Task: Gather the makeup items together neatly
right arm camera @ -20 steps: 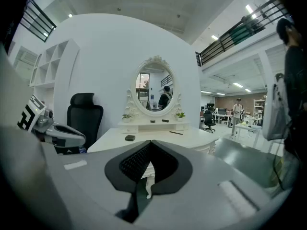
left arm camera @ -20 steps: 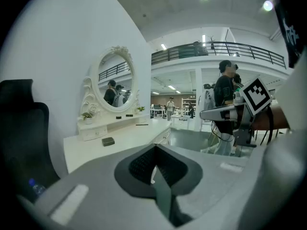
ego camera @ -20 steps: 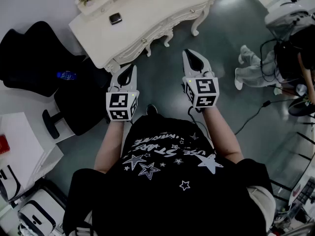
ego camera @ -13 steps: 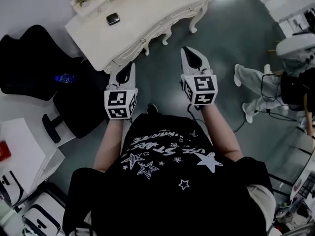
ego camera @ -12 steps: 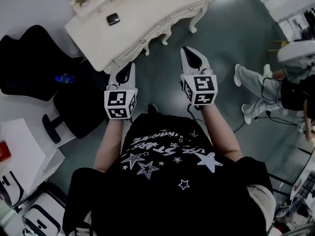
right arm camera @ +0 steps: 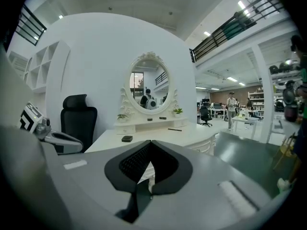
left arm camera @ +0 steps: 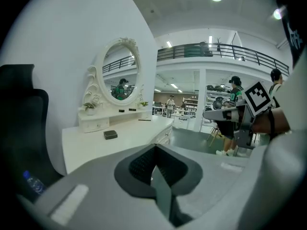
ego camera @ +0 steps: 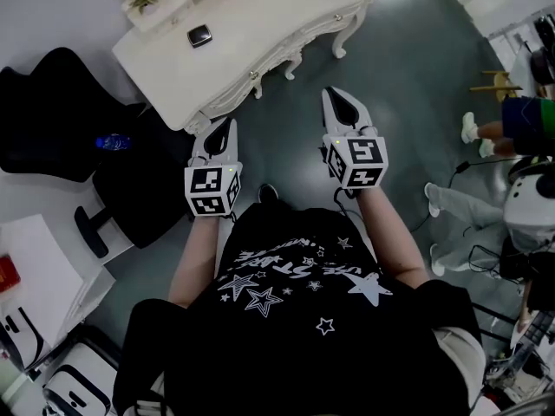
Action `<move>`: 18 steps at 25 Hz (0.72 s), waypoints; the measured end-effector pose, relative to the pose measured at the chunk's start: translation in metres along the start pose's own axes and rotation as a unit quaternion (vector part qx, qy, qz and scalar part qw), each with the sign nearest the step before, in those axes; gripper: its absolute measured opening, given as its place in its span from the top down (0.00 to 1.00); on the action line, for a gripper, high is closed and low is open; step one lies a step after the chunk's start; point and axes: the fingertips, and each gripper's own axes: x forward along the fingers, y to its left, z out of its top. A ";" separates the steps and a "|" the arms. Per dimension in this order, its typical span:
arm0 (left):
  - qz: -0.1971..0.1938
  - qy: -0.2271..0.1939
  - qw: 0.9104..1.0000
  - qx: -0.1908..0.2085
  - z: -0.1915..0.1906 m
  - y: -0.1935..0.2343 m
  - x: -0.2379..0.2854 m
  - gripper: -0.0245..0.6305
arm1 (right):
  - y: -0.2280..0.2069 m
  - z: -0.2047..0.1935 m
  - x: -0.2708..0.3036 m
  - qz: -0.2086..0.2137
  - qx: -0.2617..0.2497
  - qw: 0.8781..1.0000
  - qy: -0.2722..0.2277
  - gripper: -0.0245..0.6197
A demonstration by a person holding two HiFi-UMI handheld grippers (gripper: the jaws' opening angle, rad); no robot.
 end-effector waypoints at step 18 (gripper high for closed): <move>0.052 0.005 0.998 -0.017 0.009 0.054 0.031 0.96 | 0.001 -0.001 0.079 0.067 0.043 0.996 0.048 0.30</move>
